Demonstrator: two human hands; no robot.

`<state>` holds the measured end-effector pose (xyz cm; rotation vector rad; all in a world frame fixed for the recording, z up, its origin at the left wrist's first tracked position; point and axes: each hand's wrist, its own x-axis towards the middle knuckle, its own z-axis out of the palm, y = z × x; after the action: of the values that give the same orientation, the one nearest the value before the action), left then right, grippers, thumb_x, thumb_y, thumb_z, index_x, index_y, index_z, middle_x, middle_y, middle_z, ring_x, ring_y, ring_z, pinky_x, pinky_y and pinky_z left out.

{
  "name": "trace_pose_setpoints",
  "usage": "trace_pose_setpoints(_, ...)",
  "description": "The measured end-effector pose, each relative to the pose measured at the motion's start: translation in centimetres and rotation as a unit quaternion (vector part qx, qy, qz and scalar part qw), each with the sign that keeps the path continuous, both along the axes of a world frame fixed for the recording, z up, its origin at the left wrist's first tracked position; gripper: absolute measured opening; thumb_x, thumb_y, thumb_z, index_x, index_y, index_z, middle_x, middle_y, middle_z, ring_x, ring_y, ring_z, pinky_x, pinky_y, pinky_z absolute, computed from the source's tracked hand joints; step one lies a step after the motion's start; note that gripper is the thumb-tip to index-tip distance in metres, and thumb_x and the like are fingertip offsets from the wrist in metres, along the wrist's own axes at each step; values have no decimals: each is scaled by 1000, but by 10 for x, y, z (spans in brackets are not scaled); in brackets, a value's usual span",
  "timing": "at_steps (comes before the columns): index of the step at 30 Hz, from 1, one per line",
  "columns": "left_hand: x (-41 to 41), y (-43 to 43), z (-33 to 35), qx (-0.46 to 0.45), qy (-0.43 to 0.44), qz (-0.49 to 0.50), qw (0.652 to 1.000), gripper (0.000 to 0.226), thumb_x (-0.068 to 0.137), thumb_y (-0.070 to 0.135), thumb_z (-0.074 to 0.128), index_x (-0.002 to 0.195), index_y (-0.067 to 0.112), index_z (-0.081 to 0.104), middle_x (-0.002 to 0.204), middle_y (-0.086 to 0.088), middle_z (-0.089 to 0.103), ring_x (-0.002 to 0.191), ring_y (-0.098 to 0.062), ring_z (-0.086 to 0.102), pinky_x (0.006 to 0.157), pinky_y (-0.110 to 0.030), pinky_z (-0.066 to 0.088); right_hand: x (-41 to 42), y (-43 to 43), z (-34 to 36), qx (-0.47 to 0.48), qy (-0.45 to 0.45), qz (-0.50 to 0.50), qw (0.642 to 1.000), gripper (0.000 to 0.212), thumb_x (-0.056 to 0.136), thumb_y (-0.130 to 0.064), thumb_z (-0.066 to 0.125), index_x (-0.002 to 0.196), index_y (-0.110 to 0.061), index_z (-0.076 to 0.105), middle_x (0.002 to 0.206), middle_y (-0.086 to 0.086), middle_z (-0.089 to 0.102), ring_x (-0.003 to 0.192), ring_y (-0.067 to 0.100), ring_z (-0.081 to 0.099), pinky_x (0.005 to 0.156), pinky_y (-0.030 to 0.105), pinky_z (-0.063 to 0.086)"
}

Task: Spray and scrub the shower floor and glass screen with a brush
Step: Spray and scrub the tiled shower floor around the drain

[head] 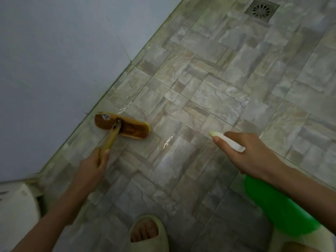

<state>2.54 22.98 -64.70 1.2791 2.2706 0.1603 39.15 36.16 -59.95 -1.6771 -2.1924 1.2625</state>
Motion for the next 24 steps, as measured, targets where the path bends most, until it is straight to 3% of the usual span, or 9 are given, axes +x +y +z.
trace_pose_setpoints(5, -13, -20, 4, 5, 8, 6, 1000, 40, 96, 42, 32, 85, 8, 50, 61, -12, 55, 55, -23, 53, 49, -26, 35, -14, -8, -7, 36, -28, 74, 996, 53, 94, -57, 42, 60, -17, 42, 54, 1, 49, 49, 18, 49, 56, 44, 42)
trace_pose_setpoints(13, 0, -48, 4, -7, -24, -37, 999, 33, 91, 50, 31, 79, 22, 45, 56, -6, 53, 48, -19, 53, 50, -36, 43, -22, -16, -10, 27, -27, 114, 993, 52, 95, -57, 43, 60, -19, 40, 54, -2, 45, 48, 12, 45, 54, 36, 38)
trace_pose_setpoints(16, 12, -73, 2, -36, -31, -44, 998, 29, 91, 49, 32, 93, 24, 47, 60, -2, 57, 49, -14, 55, 51, -33, 46, -23, -23, -14, 20, -36, 125, 991, 54, 94, -59, 42, 59, -18, 41, 53, -1, 45, 47, 14, 45, 53, 36, 39)
trace_pose_setpoints(19, 26, -95, 1, -65, -3, -60, 996, 37, 92, 45, 36, 111, 17, 50, 59, 8, 52, 53, -13, 56, 48, -22, 38, -23, -23, -13, 25, -38, 109, 993, 51, 95, -56, 46, 59, -20, 40, 54, -2, 45, 48, 14, 45, 54, 35, 37)
trace_pose_setpoints(21, 37, -81, 0, -63, 0, -88, 994, 44, 89, 48, 31, 110, 15, 50, 61, 8, 51, 59, -18, 58, 48, -22, 35, -25, -18, -7, 40, -40, 87, 995, 49, 95, -55, 46, 59, -21, 40, 55, -1, 48, 50, 15, 47, 54, 36, 38)
trace_pose_setpoints(24, 61, 2, -19, -39, -17, -127, 991, 43, 95, 46, 29, 115, 14, 49, 79, -7, 62, 77, -31, 62, 60, -33, 41, -29, -9, 5, 53, -10, 30, 998, 49, 96, -52, 46, 60, -19, 47, 53, 1, 52, 49, 18, 54, 53, 41, 47)
